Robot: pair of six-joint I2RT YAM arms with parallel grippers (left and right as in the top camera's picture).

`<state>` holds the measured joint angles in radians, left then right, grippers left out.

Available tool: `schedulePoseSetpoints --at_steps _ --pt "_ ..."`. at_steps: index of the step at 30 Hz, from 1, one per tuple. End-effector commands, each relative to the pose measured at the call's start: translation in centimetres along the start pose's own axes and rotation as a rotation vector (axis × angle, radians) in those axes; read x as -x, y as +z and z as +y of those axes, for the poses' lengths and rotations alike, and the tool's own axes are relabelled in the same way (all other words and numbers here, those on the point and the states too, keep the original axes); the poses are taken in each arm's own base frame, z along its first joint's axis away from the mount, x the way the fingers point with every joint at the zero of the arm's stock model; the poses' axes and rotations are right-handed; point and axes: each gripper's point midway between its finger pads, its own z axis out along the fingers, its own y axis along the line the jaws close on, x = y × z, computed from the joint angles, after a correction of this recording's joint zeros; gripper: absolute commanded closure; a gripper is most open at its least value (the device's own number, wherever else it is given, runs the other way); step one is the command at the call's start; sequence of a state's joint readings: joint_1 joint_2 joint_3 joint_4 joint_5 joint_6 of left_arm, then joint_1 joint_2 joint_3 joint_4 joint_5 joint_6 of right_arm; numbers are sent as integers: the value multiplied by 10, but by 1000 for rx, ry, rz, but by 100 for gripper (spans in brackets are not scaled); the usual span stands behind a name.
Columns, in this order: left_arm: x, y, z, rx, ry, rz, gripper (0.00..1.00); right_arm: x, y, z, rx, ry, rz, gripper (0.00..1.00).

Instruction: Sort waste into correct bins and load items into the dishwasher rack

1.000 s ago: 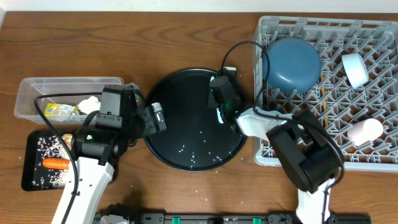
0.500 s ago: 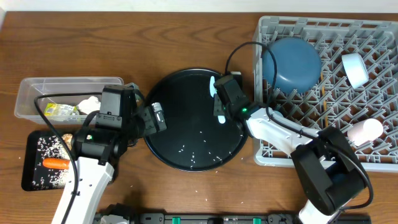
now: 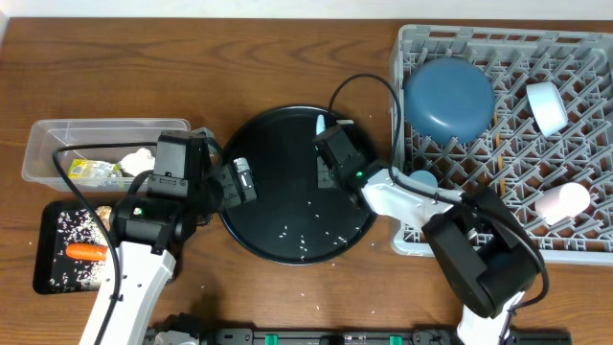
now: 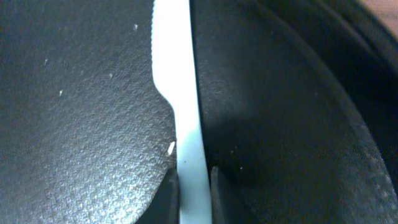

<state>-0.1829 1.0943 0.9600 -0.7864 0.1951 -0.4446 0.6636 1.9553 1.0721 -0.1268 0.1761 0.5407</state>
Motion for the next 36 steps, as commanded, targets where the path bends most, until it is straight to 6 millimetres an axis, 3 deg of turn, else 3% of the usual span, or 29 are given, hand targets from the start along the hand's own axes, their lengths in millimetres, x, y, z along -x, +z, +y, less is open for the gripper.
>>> schedulePoseSetpoints --at_steps 1,11,16,27,33,36 --pt "4 -2 2 11 2 -13 2 -73 21 -12 -50 -59 208 99" --pt "4 -2 2 11 2 -13 2 -88 -2 -14 -67 -81 291 99" --pt "4 -2 2 11 2 -13 2 -101 -9 -24 -116 -40 348 99" --pt "4 -2 2 11 2 -13 2 -96 -24 -15 -78 -50 348 99" --pt "4 -2 2 11 2 -13 2 -132 -41 1 29 -30 535 93" --pt "4 -2 2 11 2 -13 2 -149 -51 -2 10 -45 609 87"
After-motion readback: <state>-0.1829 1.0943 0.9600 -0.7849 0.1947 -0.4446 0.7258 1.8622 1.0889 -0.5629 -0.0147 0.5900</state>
